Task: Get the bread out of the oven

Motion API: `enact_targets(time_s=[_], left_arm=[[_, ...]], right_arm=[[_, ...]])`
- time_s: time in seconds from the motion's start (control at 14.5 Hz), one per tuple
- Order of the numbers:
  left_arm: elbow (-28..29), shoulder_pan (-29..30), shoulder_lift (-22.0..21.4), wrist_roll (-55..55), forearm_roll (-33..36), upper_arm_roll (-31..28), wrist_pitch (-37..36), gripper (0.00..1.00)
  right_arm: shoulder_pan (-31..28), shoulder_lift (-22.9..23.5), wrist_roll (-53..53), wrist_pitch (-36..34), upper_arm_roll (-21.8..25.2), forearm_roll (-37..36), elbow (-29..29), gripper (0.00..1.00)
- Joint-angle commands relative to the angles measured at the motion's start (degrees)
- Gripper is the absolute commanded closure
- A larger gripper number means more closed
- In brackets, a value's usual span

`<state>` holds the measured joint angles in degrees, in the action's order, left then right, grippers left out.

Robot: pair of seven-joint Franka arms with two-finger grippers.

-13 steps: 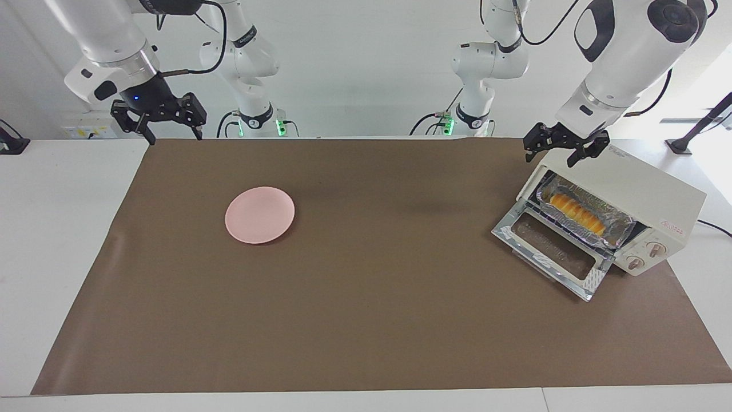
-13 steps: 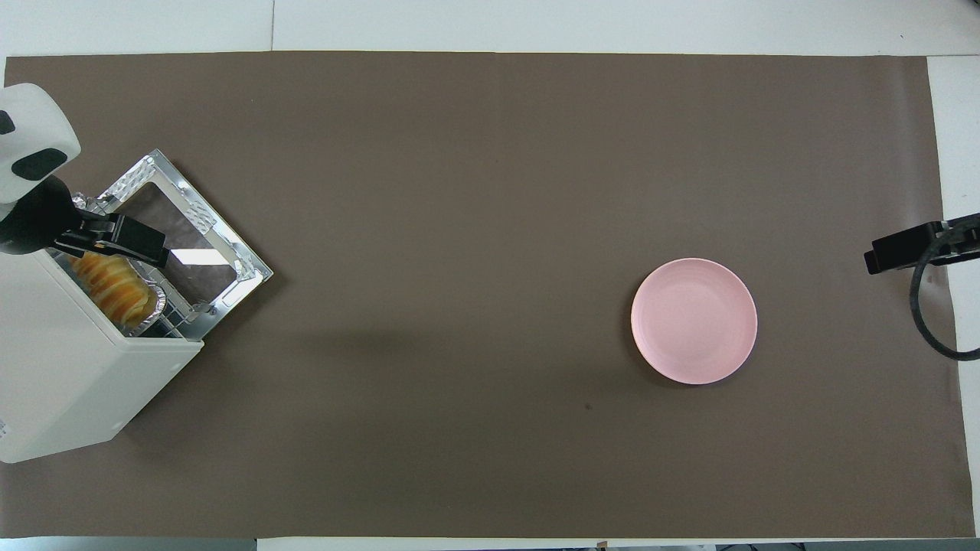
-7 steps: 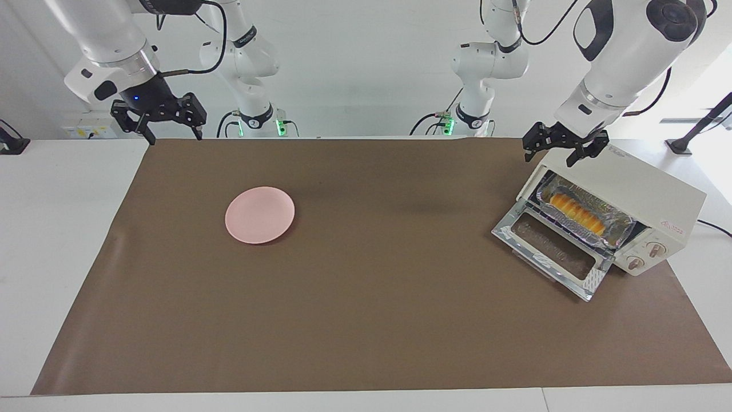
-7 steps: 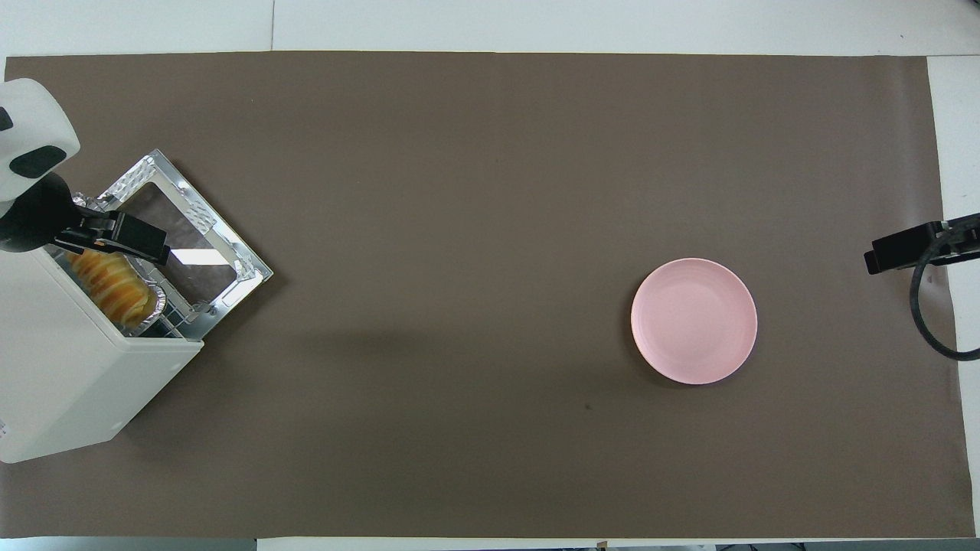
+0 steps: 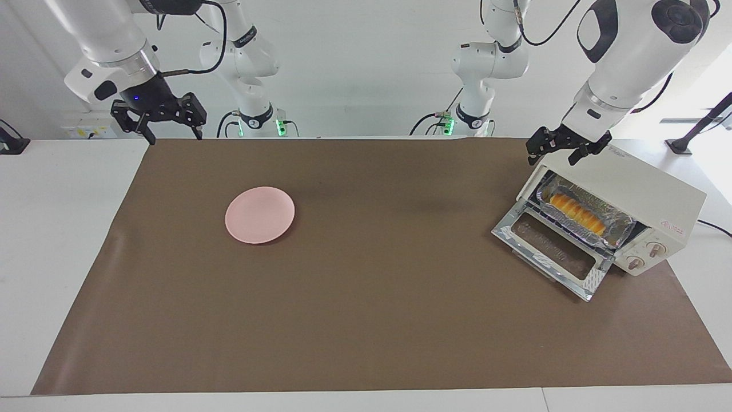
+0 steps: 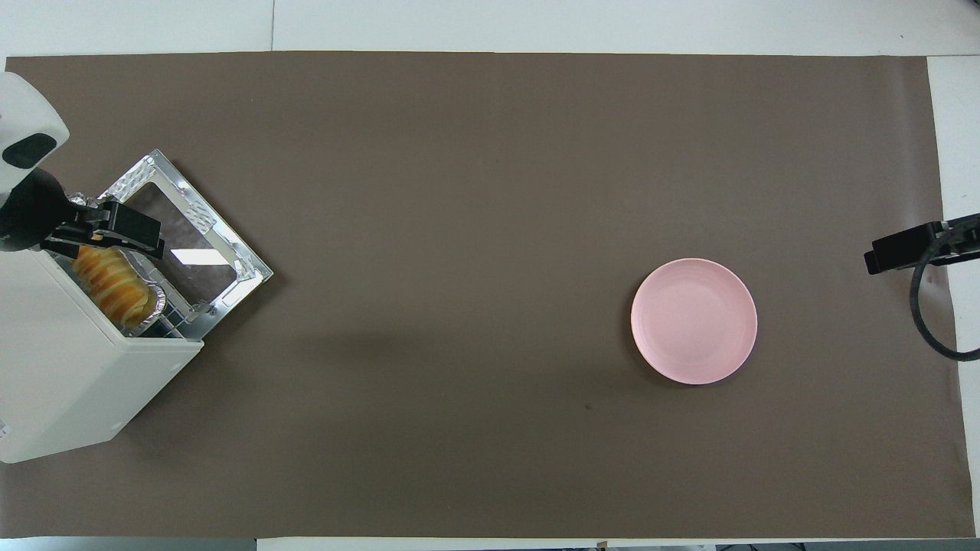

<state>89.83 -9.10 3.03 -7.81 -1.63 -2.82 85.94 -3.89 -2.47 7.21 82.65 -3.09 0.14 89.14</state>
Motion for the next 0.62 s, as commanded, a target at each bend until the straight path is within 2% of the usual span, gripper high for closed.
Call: enact_targets(time_s=[0.0,0.21,0.34,0.55], left_arm=[[-5.26,1.10,6.01,-8.69,0.84,-0.34,1.50,0.00],[-8.88,1.19,11.55,-16.34,1.11,-3.68,5.27,0.00],[-5.92,1.63,11.92,-18.81,1.89,-4.73,10.19,0.00],[0.59,1.28,11.57,-30.20,3.83,-5.01,18.53,0.00]], right_arm=[[-0.33,-0.96,0.87,-0.47,0.02,0.73,0.95,0.00],[-0.33,-0.96,0.96,-0.48,0.02,0.73,0.95,0.00],[-0.33,-0.96,0.96,-0.56,0.02,0.73,0.95,0.00],[-0.33,-0.96,0.87,-0.47,0.02,0.73,0.95,0.00]])
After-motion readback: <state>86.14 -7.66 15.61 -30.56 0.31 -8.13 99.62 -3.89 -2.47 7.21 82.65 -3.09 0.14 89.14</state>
